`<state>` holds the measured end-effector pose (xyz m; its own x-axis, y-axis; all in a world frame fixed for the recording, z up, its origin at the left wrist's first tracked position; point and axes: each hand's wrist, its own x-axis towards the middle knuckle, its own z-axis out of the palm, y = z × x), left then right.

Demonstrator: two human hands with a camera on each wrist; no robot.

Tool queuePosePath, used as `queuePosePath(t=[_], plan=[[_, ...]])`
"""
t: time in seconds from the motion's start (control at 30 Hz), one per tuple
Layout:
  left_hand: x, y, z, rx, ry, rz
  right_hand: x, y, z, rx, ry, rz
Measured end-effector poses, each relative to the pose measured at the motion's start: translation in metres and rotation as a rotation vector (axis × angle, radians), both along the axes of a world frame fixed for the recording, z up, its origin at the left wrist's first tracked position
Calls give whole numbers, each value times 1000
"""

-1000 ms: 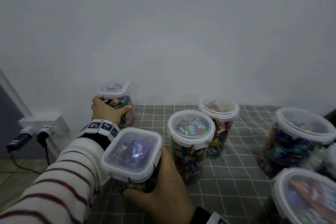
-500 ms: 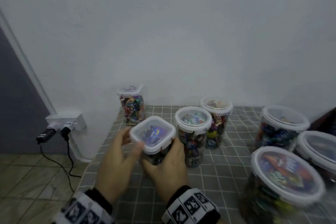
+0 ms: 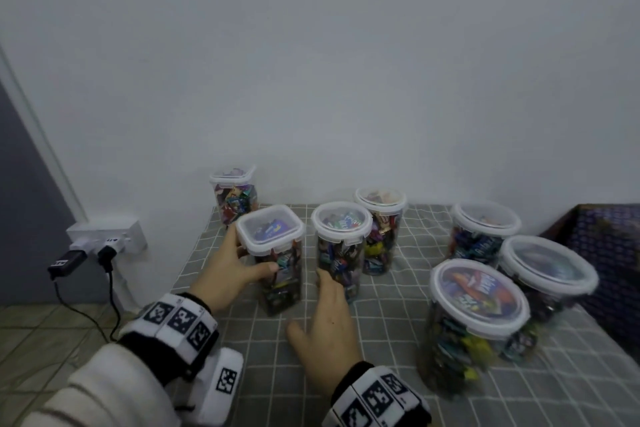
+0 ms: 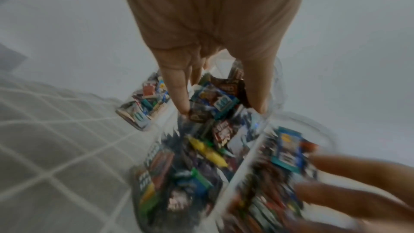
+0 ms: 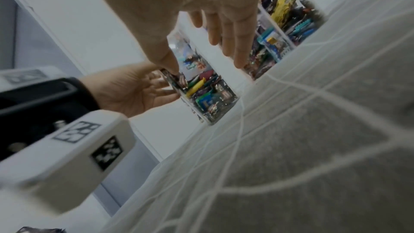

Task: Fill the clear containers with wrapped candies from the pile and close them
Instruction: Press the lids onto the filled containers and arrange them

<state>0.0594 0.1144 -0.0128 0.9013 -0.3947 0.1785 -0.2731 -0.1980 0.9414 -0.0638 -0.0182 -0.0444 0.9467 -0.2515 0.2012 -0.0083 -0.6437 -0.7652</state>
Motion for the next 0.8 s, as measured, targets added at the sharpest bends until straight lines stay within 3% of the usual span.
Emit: queuePosePath(t=[0.17, 0.27, 0.37, 0.47, 0.53, 0.63, 0.8], plan=[[25, 0, 16, 58, 49, -80, -6, -9, 8, -32, -96, -148], [23, -3, 19, 139, -22, -22, 5, -25, 10, -22, -175, -331], [17, -3, 8, 186, -102, 79, 22, -40, 16, 56, -140, -420], [6, -9, -9, 292, -150, 301, 36, -49, 19, 122, -86, -409], [-6, -19, -19, 242, -126, 417, 43, -51, 16, 138, -69, -375], [-16, -39, -24, 78, -54, 452, 50, -52, 11, 149, -58, -362], [-3, -72, -18, 72, 46, 592, 55, -58, 9, 164, -52, -291]])
